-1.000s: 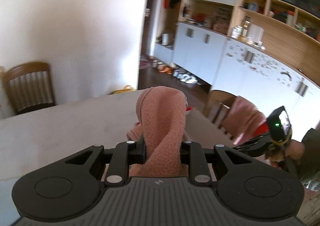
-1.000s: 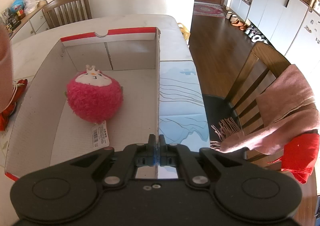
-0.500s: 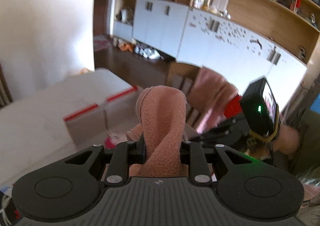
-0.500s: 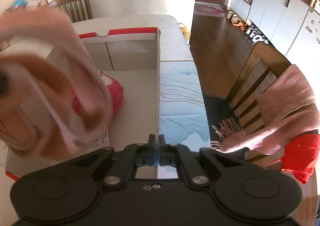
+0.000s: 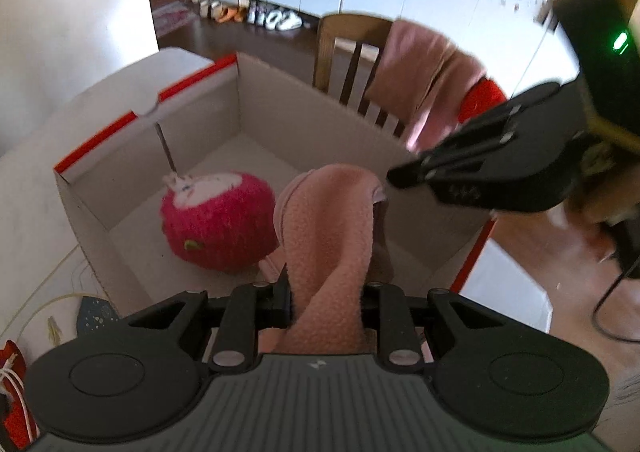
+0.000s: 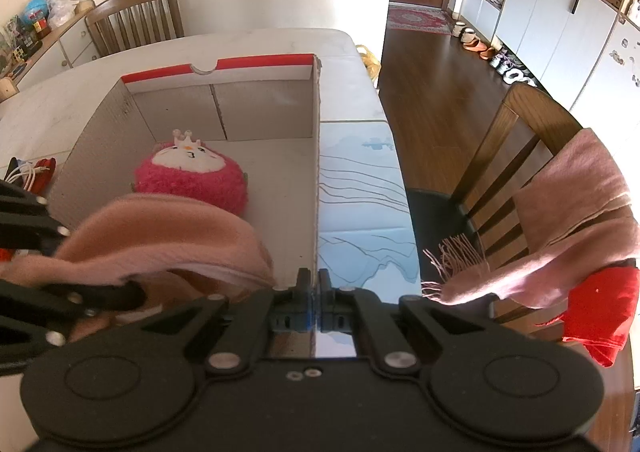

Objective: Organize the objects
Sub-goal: 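Lower the pink garment into the box beside the plush toy, open left gripper, then move the left gripper back over the black cloth and white cable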

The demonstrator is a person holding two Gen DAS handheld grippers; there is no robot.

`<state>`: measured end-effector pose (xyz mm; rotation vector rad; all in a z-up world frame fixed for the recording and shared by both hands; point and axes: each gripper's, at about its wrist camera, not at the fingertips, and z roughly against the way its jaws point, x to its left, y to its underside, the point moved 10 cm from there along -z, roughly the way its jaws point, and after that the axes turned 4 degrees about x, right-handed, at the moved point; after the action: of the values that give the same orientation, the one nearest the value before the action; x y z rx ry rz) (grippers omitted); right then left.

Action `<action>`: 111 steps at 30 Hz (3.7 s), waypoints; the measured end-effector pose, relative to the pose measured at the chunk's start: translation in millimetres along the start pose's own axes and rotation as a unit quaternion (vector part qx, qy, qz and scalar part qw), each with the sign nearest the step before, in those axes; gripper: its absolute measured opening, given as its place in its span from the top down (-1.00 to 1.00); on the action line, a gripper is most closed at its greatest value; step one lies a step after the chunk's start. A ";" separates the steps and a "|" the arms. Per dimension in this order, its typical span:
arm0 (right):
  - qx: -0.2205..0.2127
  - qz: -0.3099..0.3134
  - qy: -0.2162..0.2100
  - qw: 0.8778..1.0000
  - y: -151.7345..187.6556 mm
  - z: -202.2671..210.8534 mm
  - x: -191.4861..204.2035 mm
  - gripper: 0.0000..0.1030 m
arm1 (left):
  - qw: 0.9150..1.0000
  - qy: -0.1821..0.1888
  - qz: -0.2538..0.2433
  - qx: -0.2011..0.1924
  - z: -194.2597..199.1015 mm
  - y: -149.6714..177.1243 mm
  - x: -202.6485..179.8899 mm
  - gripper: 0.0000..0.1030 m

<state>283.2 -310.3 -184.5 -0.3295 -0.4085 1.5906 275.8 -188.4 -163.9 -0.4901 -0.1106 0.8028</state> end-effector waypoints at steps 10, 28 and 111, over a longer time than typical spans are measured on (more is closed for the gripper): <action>0.001 -0.004 0.002 1.000 0.4 0.1 -0.7 0.97 | 0.997 -0.003 -0.023 0.074 -35.5 14.4 0.5 0.59; 0.002 -0.008 0.002 1.000 0.7 1.1 -0.5 0.96 | 0.998 0.021 0.005 0.061 -16.3 27.8 6.4 -0.43; 0.029 -0.005 0.015 0.999 10.9 -3.7 10.1 0.95 | 0.965 -0.154 0.214 0.003 21.0 159.5 220.9 0.49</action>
<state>274.6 -300.4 -192.4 -0.3057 -0.3404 1.5831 317.9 71.1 -238.3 -0.3835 -0.2961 1.3016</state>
